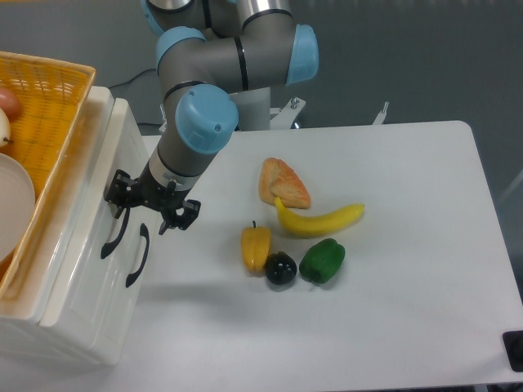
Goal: Slide the top white drawer open
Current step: 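Lower the gripper onto the top drawer handle and close on it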
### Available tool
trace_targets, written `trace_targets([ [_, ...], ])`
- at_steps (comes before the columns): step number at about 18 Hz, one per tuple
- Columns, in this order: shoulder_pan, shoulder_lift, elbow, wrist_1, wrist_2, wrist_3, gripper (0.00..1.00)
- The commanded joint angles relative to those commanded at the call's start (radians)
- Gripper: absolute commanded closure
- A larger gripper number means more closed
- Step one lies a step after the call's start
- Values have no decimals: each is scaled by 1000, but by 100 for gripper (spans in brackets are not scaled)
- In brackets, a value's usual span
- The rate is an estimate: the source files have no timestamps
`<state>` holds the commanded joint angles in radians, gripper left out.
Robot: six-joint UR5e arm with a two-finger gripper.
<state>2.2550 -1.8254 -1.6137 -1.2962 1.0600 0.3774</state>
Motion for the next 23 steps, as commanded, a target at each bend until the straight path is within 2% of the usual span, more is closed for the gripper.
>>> trace_targets([
  [16,-29,2,-2,8,-15,-5,43],
  [19,-35,2,0,8,-17,-6,49],
  [23,-38,3,-2,8,-17,-6,63],
])
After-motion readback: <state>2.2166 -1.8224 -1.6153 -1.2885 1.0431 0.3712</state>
